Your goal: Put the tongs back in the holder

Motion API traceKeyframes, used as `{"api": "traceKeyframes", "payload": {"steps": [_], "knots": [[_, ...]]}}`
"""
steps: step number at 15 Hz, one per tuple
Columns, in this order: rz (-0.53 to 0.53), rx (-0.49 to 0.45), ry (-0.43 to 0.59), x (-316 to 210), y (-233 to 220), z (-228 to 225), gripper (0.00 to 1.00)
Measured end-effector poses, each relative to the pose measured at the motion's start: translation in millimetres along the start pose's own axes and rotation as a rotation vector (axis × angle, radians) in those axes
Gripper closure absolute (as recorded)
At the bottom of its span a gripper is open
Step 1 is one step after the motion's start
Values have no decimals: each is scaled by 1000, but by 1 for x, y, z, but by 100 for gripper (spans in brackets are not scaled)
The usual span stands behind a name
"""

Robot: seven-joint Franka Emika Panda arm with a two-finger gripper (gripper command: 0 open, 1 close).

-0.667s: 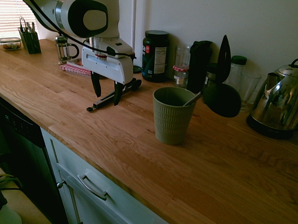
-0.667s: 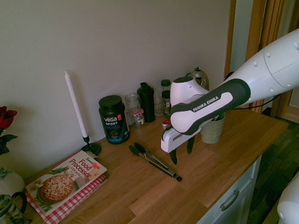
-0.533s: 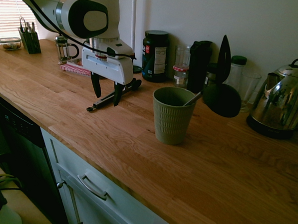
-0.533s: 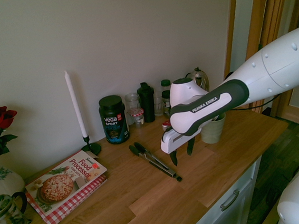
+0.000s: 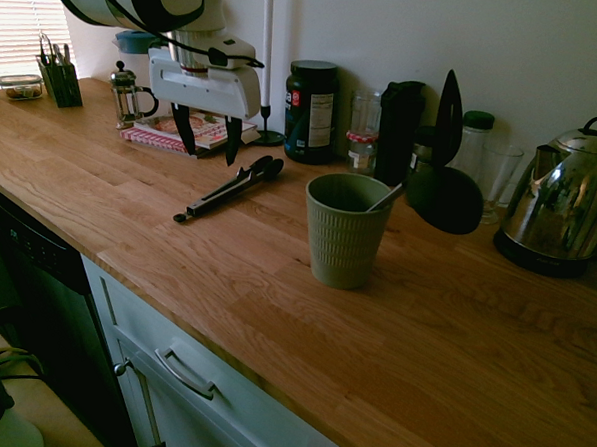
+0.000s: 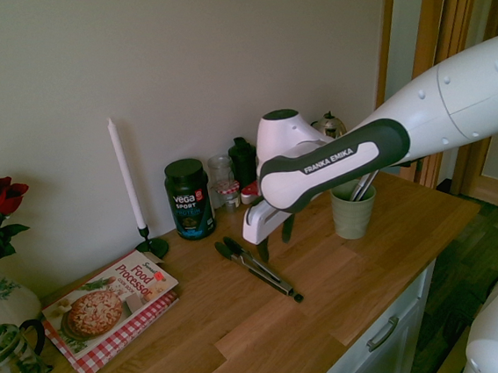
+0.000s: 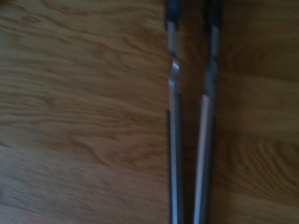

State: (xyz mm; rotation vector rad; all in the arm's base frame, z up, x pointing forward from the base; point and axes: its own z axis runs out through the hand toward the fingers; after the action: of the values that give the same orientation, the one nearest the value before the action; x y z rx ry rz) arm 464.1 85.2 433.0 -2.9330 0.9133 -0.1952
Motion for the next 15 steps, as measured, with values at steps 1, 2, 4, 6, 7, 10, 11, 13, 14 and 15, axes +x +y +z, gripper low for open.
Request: {"api": "traceKeyframes", "payload": {"steps": [1,2,4,6,7,10,11,13,14,15], "knots": [[-23,4,6,-1,-18,4,0],[-35,3,12,-1,-35,12,0],[-40,-9,24,7,-61,31,0],[-27,-12,35,19,-71,47,0],[-17,-11,42,25,-73,53,0],[1,-14,48,36,-73,62,0],[5,-13,58,39,-72,65,100],[21,-6,83,45,-72,74,100],[26,-2,84,47,-71,81,100],[30,2,84,49,-71,87,100]]}}
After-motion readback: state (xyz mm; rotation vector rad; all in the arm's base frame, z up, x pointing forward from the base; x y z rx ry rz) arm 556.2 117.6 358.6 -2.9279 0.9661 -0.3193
